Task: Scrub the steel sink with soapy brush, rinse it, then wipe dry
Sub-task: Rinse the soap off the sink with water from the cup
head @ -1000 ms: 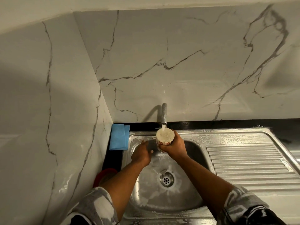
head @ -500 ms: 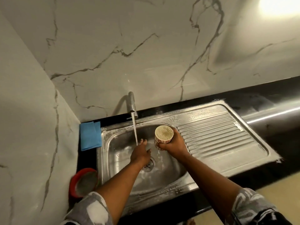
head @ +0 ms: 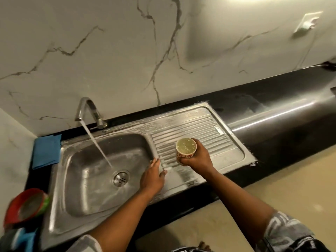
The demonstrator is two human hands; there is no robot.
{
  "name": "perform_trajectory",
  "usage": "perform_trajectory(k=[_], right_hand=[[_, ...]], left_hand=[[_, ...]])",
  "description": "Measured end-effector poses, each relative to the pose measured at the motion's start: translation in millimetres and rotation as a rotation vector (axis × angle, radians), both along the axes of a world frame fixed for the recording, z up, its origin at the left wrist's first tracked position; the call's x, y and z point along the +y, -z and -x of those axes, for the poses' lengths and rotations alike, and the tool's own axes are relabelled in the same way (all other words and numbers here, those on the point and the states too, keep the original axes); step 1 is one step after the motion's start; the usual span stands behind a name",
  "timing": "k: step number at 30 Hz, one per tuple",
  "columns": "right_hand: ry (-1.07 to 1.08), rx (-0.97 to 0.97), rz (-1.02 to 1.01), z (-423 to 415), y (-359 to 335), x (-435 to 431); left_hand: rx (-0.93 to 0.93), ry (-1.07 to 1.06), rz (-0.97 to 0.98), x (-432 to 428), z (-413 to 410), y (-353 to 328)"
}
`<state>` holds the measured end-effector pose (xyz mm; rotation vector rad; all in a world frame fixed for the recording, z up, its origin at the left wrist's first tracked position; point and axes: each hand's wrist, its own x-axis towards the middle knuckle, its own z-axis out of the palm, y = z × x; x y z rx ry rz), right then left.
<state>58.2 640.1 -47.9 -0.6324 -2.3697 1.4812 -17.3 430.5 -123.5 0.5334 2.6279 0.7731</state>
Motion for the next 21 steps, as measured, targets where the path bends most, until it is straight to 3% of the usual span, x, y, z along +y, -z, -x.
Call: perform_trajectory(k=[5, 11, 21], right_hand=[[-0.011, -0.031, -0.041, -45, -6, 78], [0.03, -0.083, -0.023, -82, 0, 148], [0.154, -0.16, -0.028, -102, 7, 224]], left_hand=[[0.073, 0.053, 0.033, 67, -53, -10], [0.123, 0.286, 0.073, 134, -95, -19], [0.374, 0.982, 0.115, 258, -139, 6]])
